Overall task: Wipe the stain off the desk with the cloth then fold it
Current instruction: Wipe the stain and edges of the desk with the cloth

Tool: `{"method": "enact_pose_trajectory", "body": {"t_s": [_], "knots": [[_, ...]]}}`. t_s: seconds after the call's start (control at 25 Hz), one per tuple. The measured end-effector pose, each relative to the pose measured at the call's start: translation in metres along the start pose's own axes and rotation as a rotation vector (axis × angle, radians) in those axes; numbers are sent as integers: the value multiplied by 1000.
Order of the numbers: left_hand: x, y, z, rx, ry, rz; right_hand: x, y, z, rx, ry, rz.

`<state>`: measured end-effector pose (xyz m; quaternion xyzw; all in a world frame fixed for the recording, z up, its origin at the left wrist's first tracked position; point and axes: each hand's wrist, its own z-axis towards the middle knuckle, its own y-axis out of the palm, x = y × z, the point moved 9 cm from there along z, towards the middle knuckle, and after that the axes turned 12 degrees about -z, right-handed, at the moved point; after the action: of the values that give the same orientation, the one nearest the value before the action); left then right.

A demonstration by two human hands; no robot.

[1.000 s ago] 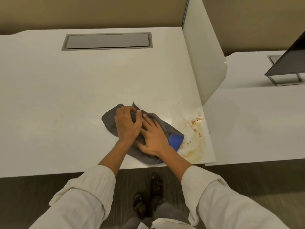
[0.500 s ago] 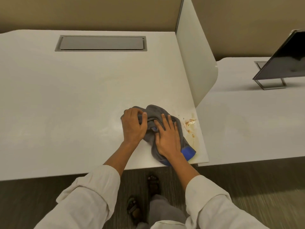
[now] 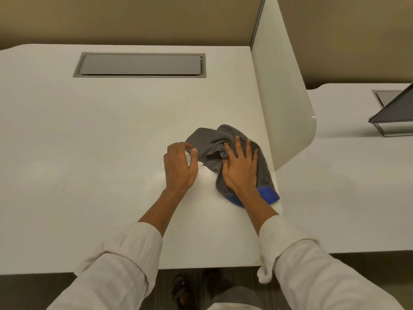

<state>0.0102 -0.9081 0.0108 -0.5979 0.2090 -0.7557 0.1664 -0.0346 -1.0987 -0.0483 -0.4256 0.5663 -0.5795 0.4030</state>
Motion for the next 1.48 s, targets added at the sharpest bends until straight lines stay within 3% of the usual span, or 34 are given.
{"method": "enact_pose_trajectory", "body": {"t_s": [0.24, 0.44, 0.56, 0.68, 0.92, 1.24, 1.48], "knots": [[-10, -16, 9, 70, 15, 3, -71, -9, 26, 52, -392, 150], [-2, -14, 1, 31, 40, 40, -92, -14, -32, 100, -495, 247], [7, -2, -7, -37, 36, 8, -76, -13, -74, 118, -460, 238], [20, 11, -16, -84, 84, -28, -33, -7, -96, 124, -264, 162], [29, 27, -17, -97, 122, -10, 19, -5, -70, 43, 18, 48], [20, 43, 14, -93, 90, 25, 45, -4, 14, 14, 93, 33], [15, 42, 22, -65, 90, 32, 22, -10, 47, 48, -64, 184]]}}
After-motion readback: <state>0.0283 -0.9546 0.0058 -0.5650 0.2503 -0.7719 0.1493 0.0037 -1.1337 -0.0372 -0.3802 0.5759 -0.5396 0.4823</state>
